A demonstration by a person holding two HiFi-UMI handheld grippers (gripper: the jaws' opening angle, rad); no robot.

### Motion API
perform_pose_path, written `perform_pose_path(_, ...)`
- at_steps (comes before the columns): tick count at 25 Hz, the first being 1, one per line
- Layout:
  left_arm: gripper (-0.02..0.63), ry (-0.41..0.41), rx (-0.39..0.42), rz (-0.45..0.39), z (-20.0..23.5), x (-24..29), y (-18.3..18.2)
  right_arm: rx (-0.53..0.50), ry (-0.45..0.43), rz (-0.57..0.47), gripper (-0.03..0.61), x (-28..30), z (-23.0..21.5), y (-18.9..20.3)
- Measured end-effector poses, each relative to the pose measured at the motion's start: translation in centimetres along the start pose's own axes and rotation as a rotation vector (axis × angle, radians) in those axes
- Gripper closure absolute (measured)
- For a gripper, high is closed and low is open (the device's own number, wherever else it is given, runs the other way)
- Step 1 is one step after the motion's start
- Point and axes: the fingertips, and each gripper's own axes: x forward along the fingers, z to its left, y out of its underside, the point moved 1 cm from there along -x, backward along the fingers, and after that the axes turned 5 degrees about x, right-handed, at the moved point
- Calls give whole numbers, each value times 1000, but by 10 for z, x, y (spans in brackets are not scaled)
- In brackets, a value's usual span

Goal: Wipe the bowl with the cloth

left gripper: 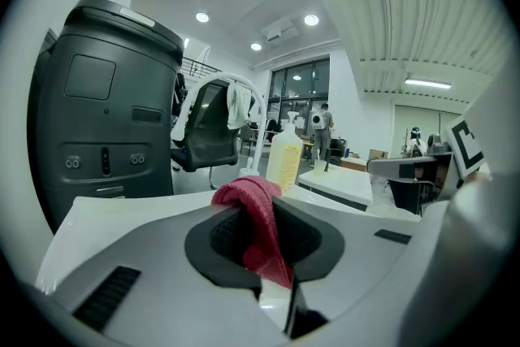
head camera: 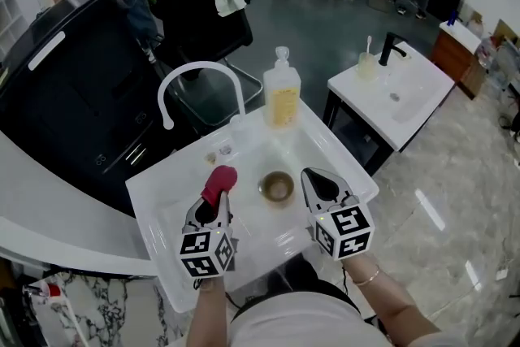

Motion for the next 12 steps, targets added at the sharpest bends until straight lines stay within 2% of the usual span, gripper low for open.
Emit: perform_pose_path(12,554,3,13,-14,1,-19,3,18,17,-3,574,-22,8,9)
